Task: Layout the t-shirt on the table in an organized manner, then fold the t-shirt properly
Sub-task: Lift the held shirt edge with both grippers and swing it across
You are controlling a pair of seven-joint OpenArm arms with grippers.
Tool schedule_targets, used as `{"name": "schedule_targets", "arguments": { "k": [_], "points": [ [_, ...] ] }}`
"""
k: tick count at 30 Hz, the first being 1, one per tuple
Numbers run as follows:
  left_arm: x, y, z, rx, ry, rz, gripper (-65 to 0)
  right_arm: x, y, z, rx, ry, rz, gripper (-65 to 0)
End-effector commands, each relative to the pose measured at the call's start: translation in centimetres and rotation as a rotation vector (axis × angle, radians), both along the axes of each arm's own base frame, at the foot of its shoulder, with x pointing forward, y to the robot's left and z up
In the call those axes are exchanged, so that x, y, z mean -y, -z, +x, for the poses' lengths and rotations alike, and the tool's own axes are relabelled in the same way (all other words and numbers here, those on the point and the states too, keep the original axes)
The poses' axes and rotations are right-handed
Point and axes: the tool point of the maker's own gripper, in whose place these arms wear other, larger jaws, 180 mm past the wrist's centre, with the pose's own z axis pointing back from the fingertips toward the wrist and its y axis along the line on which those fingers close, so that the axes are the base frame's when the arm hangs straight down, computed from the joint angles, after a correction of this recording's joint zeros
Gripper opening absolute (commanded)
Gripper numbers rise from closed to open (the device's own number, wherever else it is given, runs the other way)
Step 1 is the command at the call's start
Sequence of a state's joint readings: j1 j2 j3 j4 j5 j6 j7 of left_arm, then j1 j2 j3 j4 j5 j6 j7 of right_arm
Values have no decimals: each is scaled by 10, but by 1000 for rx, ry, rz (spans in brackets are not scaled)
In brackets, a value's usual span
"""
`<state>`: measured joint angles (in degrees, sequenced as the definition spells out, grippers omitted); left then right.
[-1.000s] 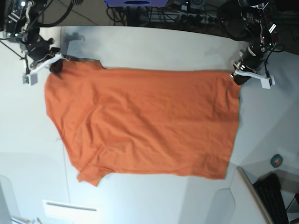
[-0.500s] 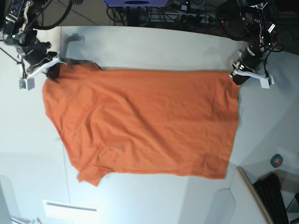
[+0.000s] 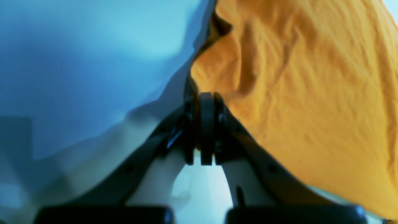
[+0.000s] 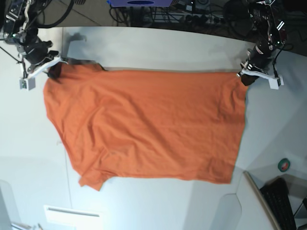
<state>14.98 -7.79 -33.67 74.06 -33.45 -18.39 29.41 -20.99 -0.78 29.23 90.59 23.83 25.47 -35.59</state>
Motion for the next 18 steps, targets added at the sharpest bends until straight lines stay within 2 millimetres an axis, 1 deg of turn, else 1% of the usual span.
{"name": "schedule_targets", "arguments": {
  "k": [1,10,11,12,14,15,18],
  "points": [
    [-7,-10,6,38,-4,17,-650,4,-7,5,33,3,-6,-650],
    [-8,-13,9,43,-2,22,-650,6,-7,6,35,3,-11,-650],
    [-3,-11,11,35,15,18,-650,6,-9,9,41,1,-12,-650],
    [4,-13,19,37,44,13,-650,8,-13,18,60,-2,-18,-650],
    [9,-23,37,38,100,24,-650,19,-22,35,84,-15,-45,-650],
    [12,-25,43,29,108,22,-650,22,-26,44,82,-26,-52,-650],
    [19,-45,83,58,130,29,-650,31,-39,76,61,-56,-66,-650]
  ]
}}
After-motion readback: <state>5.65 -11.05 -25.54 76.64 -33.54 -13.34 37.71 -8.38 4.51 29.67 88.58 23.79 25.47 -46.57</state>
